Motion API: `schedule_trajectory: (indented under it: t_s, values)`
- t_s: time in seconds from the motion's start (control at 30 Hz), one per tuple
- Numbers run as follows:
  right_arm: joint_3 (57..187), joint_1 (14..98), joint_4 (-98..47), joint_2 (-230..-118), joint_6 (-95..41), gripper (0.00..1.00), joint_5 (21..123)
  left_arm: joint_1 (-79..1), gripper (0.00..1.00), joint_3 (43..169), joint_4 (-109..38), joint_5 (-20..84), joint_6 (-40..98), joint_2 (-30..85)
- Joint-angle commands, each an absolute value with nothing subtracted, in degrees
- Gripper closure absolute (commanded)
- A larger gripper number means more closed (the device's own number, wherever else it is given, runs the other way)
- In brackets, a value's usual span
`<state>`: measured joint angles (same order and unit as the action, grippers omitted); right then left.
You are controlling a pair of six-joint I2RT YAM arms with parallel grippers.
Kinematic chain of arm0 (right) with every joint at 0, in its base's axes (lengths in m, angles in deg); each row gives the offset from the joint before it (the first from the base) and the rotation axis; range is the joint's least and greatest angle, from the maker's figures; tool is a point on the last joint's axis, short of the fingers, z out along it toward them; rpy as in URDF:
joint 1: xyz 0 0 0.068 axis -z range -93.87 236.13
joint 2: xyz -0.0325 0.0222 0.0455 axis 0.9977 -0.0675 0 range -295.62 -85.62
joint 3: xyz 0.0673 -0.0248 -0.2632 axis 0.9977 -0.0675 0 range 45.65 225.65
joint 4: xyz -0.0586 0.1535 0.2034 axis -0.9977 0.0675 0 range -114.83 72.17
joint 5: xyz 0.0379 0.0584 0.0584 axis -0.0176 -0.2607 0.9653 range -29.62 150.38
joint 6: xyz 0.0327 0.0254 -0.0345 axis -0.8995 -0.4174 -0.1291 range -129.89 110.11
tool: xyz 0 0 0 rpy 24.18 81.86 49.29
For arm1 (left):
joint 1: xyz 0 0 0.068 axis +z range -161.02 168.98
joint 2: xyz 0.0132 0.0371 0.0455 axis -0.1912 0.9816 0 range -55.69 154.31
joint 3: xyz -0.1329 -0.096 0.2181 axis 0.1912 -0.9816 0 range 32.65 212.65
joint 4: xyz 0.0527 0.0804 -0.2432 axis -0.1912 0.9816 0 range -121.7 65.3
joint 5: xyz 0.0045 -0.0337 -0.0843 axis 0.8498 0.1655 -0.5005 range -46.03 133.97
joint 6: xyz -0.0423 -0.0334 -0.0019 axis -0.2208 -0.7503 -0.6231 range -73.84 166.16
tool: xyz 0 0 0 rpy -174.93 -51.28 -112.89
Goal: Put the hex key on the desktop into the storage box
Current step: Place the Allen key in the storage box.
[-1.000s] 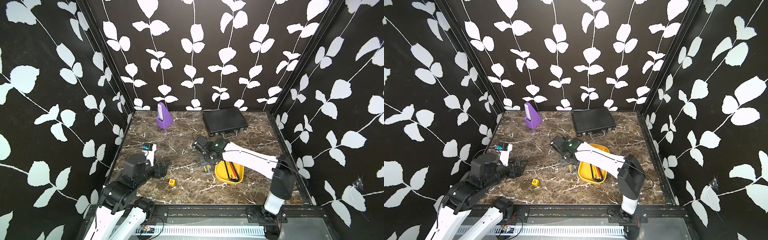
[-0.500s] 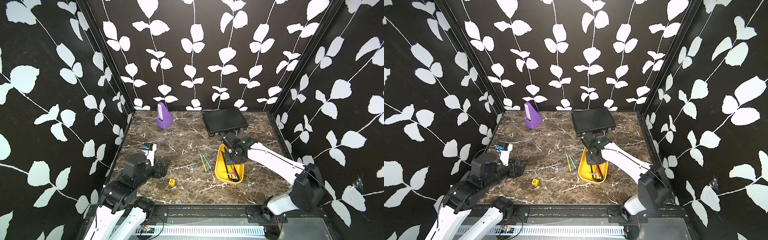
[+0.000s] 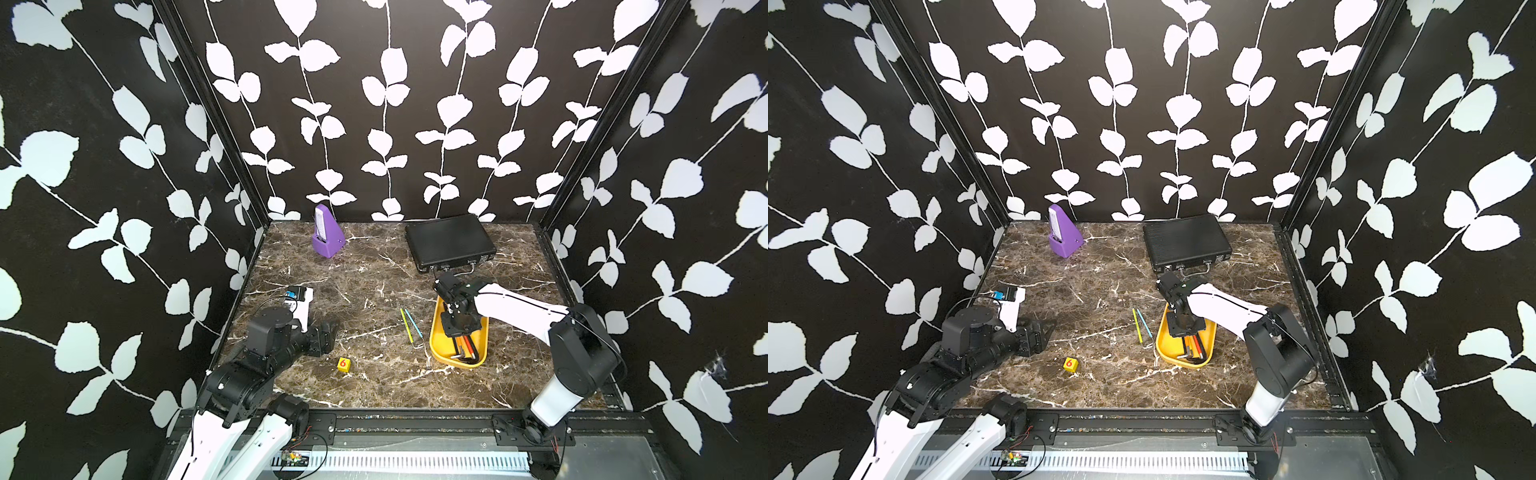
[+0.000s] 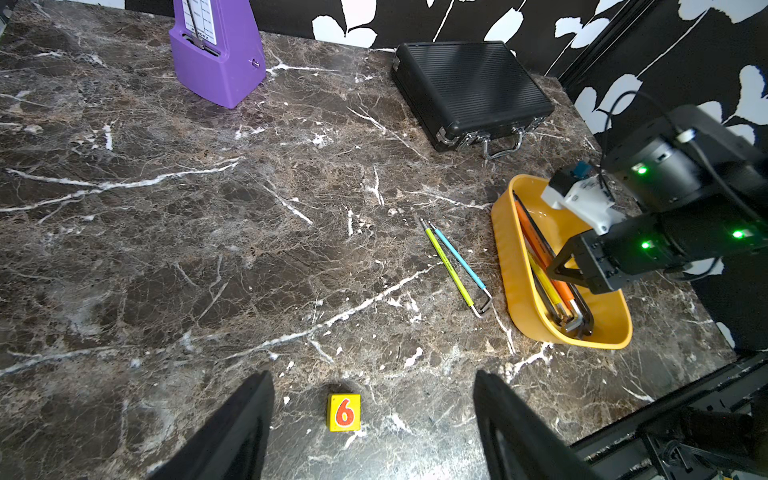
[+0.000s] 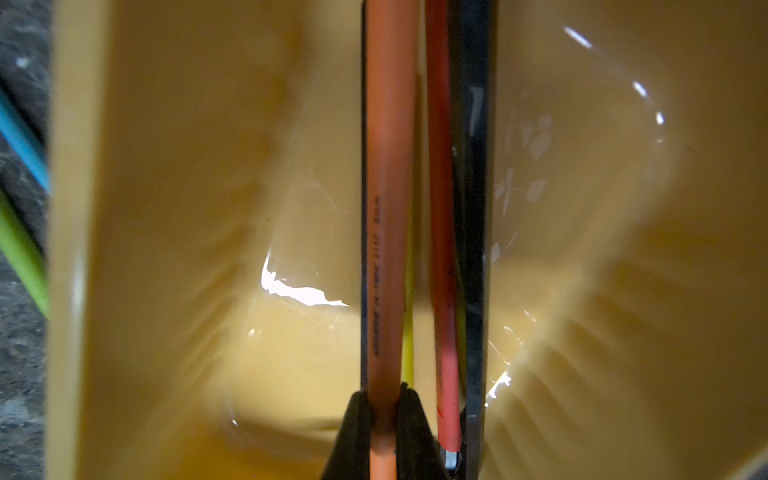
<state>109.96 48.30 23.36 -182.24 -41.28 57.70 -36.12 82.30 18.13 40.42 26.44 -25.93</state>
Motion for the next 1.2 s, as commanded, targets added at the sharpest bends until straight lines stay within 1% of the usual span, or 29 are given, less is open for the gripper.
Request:
schedule_trajectory:
  t_s: [0.0,0.43,0.53,0.67,0.77,1.0,1.17]
  values:
    - [109.26,48.65,21.75,-183.10,-40.32,1.00,57.66,-36.38,0.24,81.78,18.23,40.81,26.21,-26.08]
    - [109.89,48.95,22.38,-186.03,-40.92,1.00,55.40,-36.33,0.24,81.78,18.22,40.87,26.21,-25.89]
    - [110.15,48.95,22.72,-186.00,-41.05,0.87,55.62,-36.33,0.24,81.74,18.18,40.85,26.21,-26.02]
    - [110.64,48.86,23.75,-184.22,-41.29,0.75,54.46,-36.33,0.24,81.70,18.16,40.78,26.28,-25.85]
    - [111.28,48.62,24.99,-182.14,-41.34,0.70,53.58,-36.38,0.24,81.72,18.14,40.80,26.30,-25.91]
    - [114.87,45.67,28.09,-178.54,-42.57,0.68,51.07,-36.34,0.24,81.69,18.09,40.90,26.21,-26.11]
    - [119.43,41.39,29.00,-179.31,-43.94,0.68,50.33,-36.33,0.24,81.69,18.14,40.98,26.21,-26.01]
